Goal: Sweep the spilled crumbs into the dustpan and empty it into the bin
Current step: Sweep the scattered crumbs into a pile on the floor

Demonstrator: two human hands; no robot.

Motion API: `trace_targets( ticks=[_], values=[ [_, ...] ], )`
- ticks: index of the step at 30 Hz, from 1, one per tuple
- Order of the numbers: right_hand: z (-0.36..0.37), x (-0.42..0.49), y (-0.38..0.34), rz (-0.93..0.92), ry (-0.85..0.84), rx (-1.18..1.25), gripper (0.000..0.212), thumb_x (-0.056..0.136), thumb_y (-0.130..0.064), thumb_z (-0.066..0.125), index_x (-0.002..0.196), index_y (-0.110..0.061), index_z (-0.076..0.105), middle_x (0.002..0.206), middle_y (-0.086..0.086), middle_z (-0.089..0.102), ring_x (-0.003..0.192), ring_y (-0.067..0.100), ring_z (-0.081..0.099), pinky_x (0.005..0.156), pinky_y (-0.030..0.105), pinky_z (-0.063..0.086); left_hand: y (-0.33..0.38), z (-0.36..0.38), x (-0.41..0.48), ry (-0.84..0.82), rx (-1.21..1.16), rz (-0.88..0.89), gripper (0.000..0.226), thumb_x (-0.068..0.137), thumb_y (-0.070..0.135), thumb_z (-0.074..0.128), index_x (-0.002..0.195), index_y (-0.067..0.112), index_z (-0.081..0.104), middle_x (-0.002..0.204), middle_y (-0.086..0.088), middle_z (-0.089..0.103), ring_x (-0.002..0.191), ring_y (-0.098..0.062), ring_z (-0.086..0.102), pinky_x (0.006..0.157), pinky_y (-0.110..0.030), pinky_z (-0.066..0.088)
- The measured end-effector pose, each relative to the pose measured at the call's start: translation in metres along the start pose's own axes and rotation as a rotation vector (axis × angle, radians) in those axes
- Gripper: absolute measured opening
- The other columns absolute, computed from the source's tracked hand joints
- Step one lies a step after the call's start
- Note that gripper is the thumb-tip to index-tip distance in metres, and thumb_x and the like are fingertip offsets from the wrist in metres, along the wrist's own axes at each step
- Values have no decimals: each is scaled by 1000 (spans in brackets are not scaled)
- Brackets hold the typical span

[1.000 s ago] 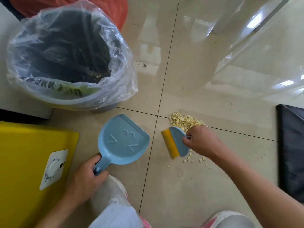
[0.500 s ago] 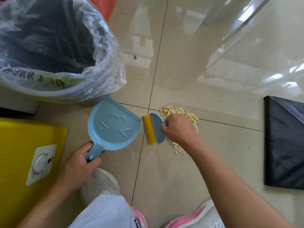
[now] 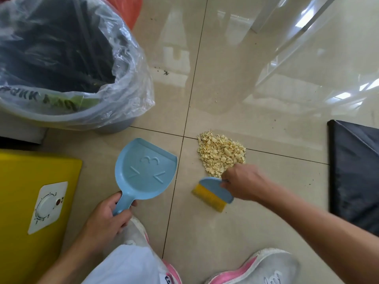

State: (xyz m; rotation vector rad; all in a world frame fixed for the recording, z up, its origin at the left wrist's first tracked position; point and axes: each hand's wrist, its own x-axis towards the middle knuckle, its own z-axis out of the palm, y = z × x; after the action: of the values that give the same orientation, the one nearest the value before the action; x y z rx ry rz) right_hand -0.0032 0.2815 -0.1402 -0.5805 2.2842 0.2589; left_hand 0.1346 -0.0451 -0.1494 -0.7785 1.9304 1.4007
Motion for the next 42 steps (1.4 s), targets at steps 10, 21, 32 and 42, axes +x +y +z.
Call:
trace_targets(
  ticks=[10, 21, 32, 42],
  values=[
    [-23, -40, 56, -267, 19, -124, 30, 99, -44, 50, 91, -21, 68, 75, 4, 64, 68, 26, 60, 50, 32, 27, -7, 3, 3, -19, 39, -31, 19, 92, 5, 65, 92, 22, 70, 49, 2, 59, 46, -12, 49, 51, -32, 44],
    [-7, -16, 87, -392, 178, -419, 18, 70, -24, 83, 62, -29, 67, 47, -4, 57, 39, 19, 56, 45, 24, 18, -1, 8, 7, -15, 143, -60, 16, 93, 7, 67, 92, 23, 66, 63, -8, 61, 53, -17, 51, 50, -29, 46],
    [-56, -81, 127, -7, 33, -326, 24, 101, -43, 33, 95, -27, 51, 79, -1, 62, 65, 22, 53, 48, 33, 28, 17, 11, 28, -20, 418, 129, 32, 87, 49, 65, 89, 17, 65, 75, -14, 63, 56, -18, 49, 58, -28, 42],
    [-30, -30, 137, 429, 139, 251, 20, 92, -26, 46, 84, -14, 60, 78, 8, 62, 67, 24, 59, 57, 34, 47, 61, 14, 73, -204, 890, 220, 31, 90, 65, 49, 90, 38, 63, 82, 9, 69, 81, -9, 66, 79, -32, 55]
  ],
)
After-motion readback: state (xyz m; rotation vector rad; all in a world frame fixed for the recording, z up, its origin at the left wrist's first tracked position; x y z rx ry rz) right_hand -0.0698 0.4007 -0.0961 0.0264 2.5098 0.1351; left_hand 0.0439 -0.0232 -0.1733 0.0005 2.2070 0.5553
